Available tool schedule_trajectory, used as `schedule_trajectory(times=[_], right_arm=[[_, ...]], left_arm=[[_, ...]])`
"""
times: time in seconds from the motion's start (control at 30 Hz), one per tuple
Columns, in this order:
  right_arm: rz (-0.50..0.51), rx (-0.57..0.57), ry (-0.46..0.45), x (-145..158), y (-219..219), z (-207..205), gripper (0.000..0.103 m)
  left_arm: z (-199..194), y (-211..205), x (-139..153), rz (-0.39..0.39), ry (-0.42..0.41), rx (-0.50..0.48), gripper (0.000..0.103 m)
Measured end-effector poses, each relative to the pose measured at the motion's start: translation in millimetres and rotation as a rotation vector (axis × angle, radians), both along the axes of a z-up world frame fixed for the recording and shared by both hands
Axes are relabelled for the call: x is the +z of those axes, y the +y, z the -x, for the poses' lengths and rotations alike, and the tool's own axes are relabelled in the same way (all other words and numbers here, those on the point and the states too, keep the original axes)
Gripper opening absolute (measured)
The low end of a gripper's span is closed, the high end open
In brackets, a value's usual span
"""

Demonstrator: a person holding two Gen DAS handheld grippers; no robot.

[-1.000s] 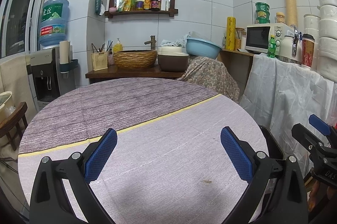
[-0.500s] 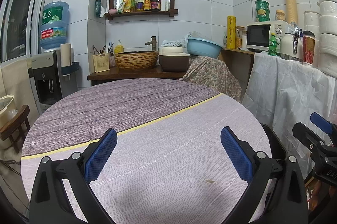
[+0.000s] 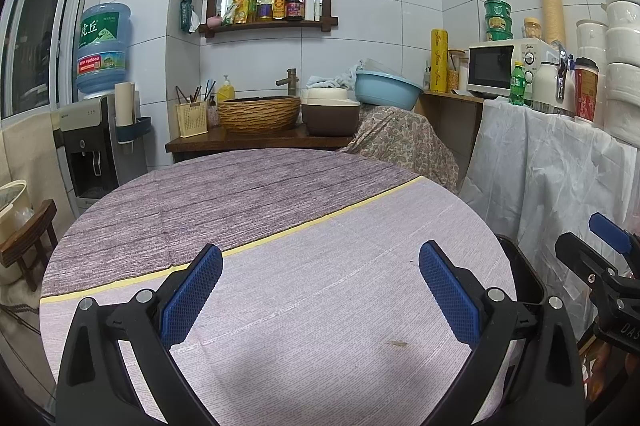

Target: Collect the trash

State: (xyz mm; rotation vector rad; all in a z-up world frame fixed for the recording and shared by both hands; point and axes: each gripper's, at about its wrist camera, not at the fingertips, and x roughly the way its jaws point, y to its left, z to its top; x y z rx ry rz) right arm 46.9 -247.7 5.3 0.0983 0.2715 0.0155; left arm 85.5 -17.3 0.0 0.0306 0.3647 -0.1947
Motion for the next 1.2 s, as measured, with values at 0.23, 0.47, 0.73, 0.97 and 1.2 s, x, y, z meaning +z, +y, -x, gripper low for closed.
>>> schedule_trajectory(times=[0.23, 0.47, 0.73, 0.97, 1.2], right_arm=[[0.001, 0.001, 0.0, 0.1, -0.5, -0.1, 0.097], [0.001, 0.001, 0.001, -0.7, -0.4, -0.7, 0.097], [0.001, 0.003, 0.002, -0.9, -0.4, -0.9, 0.097], [0.0, 0.002, 0.002, -1.0, -0.2, -0.9, 0.097], [0.0, 0.002, 0.002, -0.8, -0.4, -0.9, 0.097]], left_arm=[[-0.1, 0.4, -0.1, 0.0, 0.002, -0.001, 0.098], [0.2, 0.1, -1.3, 0.001, 0.004, -0.002, 0.098], [0.3, 0.6, -2.8, 0.003, 0.007, -0.003, 0.098], [0.0, -0.1, -2.3, 0.001, 0.005, -0.005, 0.098], [-0.6, -1.0, -1.8, 0.001, 0.009, -0.007, 0.098]])
